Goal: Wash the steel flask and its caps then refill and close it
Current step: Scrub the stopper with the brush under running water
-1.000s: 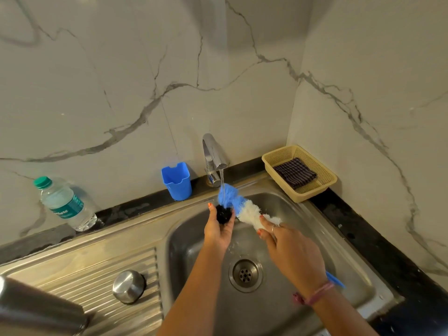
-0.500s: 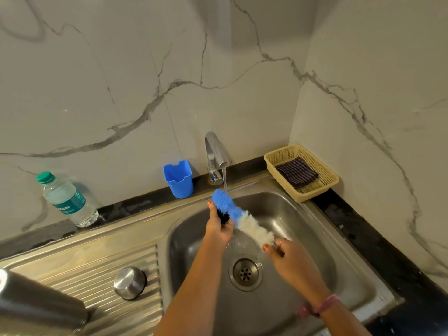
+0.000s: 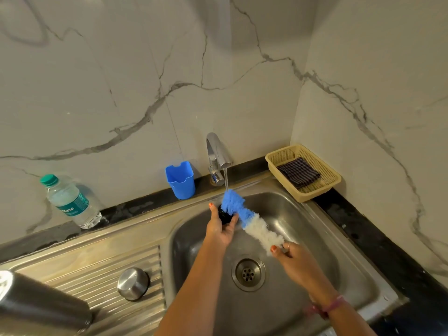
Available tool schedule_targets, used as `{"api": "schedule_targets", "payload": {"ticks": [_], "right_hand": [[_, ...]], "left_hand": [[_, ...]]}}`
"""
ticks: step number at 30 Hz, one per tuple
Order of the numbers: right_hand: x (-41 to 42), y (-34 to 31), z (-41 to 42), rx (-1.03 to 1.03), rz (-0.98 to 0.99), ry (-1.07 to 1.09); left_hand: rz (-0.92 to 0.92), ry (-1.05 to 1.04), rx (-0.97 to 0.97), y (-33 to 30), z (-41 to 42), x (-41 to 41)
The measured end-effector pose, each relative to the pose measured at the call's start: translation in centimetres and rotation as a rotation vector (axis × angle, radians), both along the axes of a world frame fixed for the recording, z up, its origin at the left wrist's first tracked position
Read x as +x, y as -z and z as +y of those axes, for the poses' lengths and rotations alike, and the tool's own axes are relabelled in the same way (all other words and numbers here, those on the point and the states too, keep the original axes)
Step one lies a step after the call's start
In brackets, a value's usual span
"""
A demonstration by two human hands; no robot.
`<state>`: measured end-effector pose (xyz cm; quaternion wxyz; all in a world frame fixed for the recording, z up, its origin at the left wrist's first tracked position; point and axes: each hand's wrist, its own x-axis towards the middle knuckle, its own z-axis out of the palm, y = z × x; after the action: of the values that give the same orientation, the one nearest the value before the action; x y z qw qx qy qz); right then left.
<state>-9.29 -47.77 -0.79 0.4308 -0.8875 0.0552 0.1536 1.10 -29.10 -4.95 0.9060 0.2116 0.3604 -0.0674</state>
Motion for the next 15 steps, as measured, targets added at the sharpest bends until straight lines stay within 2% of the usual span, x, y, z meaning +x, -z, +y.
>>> {"api": "schedule_targets", "payload": {"ticks": [4,9,15], "right_hand": [[1.3,-0.5,1.0,0.036,0.0,0.045],[1.1,-1.1,0.7,0.01,0.002,-0.016],[2.0,-1.3,-0.4,-0.011,0.028,0.055]], "left_hand": [[-0.012,0.035,0.009,-0.1,-1.4,-0.2],[-0.045,0.027,-0.02,0.2,-0.6,-0.1],[-0.091,0.005,-0.022,0.0,-0.8,-0.2]]}}
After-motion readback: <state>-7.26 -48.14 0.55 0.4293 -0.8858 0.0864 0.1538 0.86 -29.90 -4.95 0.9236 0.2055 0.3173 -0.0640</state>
